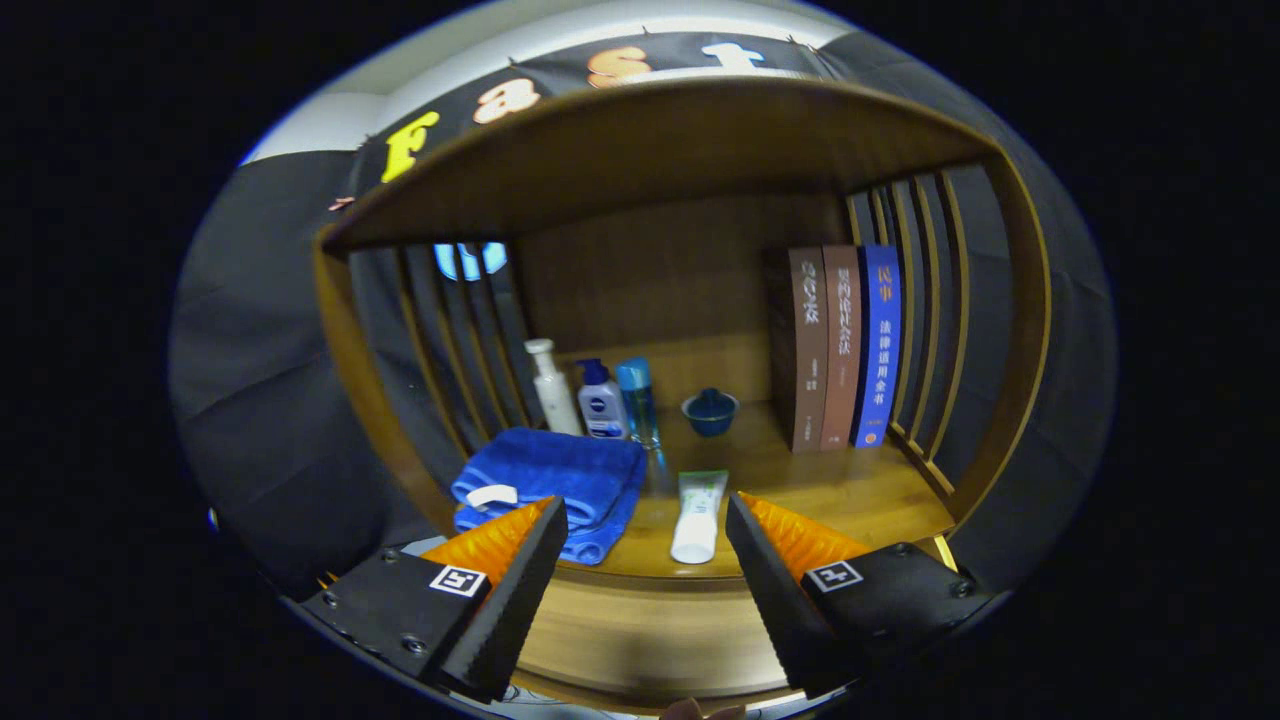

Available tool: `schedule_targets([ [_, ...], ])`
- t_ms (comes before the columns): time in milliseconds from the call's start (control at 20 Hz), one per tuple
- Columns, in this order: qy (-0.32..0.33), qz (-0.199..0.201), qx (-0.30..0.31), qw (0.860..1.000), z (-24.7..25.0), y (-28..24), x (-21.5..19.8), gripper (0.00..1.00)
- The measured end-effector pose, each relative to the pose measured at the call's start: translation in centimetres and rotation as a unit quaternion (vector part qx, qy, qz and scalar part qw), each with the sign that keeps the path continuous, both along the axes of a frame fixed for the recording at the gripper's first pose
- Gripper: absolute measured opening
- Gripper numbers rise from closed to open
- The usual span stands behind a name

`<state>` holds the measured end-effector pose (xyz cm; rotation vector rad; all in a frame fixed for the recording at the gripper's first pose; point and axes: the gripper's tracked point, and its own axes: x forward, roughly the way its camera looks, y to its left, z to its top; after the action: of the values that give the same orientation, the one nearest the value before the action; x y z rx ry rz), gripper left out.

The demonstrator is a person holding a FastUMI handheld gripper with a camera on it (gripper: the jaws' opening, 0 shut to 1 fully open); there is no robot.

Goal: Pull open the drawer, take out the items inside it, and place them on the countertop above the cabinet.

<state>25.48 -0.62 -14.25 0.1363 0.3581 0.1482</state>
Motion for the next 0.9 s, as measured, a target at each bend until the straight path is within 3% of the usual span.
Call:
schedule_targets([
  [250,-0.121,-0.008,-0.011,0.993,3.8,1.1,-7.1,1.0],
  [450,-0.181,-0.039,-0.024,0.982,2.7,1.2,-13.0,0.99],
  [750,-0.171,-0.065,-0.048,0.982,-4.4,1.2,-18.1,0.99],
  [900,-0.15,-0.079,-0.055,0.984,-8.6,0.8,-18.4,0.99],
])
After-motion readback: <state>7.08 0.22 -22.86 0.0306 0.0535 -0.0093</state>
